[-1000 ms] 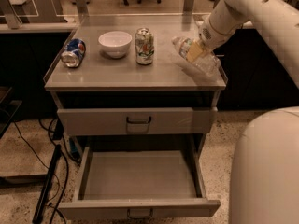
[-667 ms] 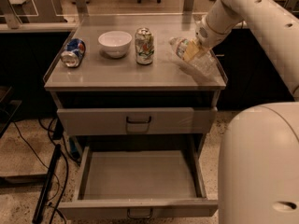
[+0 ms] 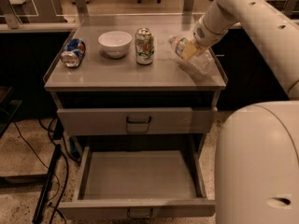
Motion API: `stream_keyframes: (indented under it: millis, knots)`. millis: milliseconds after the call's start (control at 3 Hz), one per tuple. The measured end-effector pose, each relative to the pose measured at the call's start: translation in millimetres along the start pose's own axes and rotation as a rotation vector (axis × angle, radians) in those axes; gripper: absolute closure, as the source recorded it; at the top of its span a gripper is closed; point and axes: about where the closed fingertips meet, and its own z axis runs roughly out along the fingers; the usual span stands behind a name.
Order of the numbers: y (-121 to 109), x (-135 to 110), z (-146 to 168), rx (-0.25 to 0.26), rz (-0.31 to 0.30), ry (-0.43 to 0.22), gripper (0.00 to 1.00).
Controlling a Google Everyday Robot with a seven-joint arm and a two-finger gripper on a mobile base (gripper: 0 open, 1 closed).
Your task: Pick water bottle from middle drawer and place on counter
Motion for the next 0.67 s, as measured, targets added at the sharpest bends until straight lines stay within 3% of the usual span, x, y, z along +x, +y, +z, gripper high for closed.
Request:
stream_keyframes:
  millis: [667]
  knots:
    - [0.0, 0.0, 0.1, 0.0, 0.0, 0.0, 0.36]
